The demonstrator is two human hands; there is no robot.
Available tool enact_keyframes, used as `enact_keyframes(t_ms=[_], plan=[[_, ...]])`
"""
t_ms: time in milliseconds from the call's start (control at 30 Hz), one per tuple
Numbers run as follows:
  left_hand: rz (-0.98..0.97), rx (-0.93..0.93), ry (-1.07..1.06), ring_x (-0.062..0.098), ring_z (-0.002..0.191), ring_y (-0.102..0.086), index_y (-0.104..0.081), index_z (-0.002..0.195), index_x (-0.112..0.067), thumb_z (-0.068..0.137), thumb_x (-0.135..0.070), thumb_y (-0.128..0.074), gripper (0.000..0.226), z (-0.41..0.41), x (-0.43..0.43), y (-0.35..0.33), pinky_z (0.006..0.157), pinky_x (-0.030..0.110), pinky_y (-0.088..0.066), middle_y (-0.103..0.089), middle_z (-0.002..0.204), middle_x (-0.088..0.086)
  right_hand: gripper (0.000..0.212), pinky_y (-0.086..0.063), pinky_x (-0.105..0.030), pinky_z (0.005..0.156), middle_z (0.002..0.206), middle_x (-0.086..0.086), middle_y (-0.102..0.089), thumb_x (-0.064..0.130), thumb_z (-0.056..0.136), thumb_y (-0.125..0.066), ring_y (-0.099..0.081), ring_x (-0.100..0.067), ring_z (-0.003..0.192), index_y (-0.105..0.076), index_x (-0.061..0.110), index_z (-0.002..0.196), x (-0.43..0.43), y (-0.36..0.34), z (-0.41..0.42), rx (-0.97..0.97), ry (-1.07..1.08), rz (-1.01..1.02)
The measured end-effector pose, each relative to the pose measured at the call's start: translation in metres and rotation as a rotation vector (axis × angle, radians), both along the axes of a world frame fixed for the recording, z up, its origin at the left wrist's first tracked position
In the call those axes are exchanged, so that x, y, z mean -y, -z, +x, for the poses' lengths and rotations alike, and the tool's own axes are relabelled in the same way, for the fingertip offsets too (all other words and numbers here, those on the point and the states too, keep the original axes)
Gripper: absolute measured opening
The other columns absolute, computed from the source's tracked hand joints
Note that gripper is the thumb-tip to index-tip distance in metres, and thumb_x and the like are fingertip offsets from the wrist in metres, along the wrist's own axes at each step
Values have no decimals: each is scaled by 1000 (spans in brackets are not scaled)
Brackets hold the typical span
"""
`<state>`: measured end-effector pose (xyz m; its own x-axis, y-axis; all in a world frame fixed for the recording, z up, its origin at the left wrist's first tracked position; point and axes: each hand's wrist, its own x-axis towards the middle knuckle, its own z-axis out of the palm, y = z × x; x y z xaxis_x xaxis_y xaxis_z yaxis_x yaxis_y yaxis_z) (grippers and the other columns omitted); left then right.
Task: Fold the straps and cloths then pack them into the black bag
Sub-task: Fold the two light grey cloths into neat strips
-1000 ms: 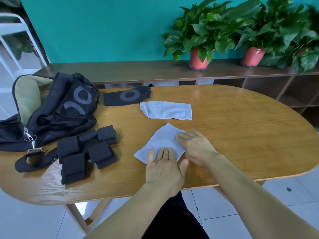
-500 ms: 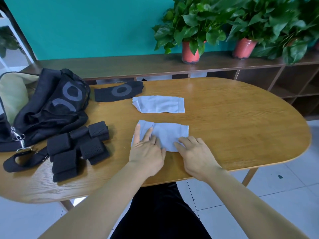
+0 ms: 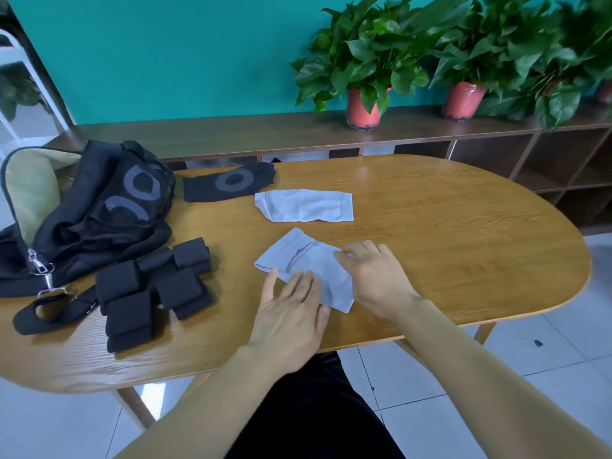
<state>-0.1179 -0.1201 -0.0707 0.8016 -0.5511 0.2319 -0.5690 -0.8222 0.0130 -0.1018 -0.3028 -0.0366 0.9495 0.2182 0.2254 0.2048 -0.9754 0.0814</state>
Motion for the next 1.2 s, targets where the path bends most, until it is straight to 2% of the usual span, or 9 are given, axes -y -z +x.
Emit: enact_keyframes(t_ms=[100, 200, 333, 433, 567, 667, 800, 967, 1200], plan=[[-20, 23, -11, 16, 122, -56, -61, 125, -12, 97, -42, -23, 56, -5, 5, 3, 111, 48, -3, -63, 127, 2, 51, -31, -34, 97, 136, -3, -47, 4, 80, -45, -37, -26, 129, -49, 13, 130, 0, -1, 13, -105, -54, -75], [-25, 74, 6, 12, 111, -60, -66, 107, -18, 96, -40, -24, 48, 1, -5, 1, 113, 47, 2, -66, 112, -6, 39, -30, -31, 95, 129, 1, -50, 8, 83, -43, -39, -23, 124, -53, 17, 119, -1, 1, 12, -180, -63, -105], [99, 29, -47, 6, 136, -37, -54, 129, -24, 86, -47, 7, 78, 16, -31, -13, 106, 45, 29, -51, 138, -11, 44, -32, -32, 97, 137, 1, -46, 9, 84, -42, -44, -24, 119, -52, 19, 126, -1, 12, -5, -181, -64, -57], [123, -4, -41, 3, 143, -20, -41, 137, -26, 77, -48, 17, 86, 28, -48, -13, 106, 51, 26, -41, 146, -16, 45, -43, -36, 82, 117, -5, -59, 11, 77, -36, -57, -30, 102, -63, 15, 113, -12, 20, -24, -110, -94, -1], [83, -9, 7, 6, 144, -22, -45, 133, -22, 83, -51, 6, 77, 31, -66, -8, 108, 52, 20, -50, 140, -13, 45, -47, -33, 68, 95, -4, -61, 19, 71, -29, -58, -27, 85, -66, 12, 96, -25, 27, -41, -14, -135, 35], [13, 33, 127, 12, 140, -33, -53, 133, -17, 94, -57, -14, 68, 22, -75, -5, 111, 48, 7, -51, 142, -4, 42, -42, -35, 82, 106, -7, -60, 24, 78, -34, -56, -30, 104, -64, 9, 105, -29, 24, -48, -23, -156, 94], [1, -1, 215, 9, 139, -33, -44, 142, -13, 85, -81, -18, 92, 8, -80, 4, 113, 47, 1, -39, 149, -2, 64, -32, -38, 109, 136, -11, -52, 56, 89, -42, -44, -27, 130, -54, 7, 129, -25, 34, -58, -86, -264, 80], [-73, 97, 245, 6, 106, -64, -70, 112, -21, 73, -82, -40, 78, 1, -79, 2, 112, 47, -10, -68, 117, -10, 53, -48, -31, 82, 110, -1, -63, 42, 75, -61, -59, -22, 97, -61, 10, 117, -24, 36, -68, 2, -327, 179], [-226, 214, 288, 2, 76, -65, -71, 85, -28, 79, -57, -58, 32, -4, -80, 2, 111, 46, -17, -70, 83, -19, 31, -44, -27, 54, 72, 1, -61, 18, 70, -55, -53, -20, 63, -67, 10, 97, -22, 38, -68, 185, -348, 232]])
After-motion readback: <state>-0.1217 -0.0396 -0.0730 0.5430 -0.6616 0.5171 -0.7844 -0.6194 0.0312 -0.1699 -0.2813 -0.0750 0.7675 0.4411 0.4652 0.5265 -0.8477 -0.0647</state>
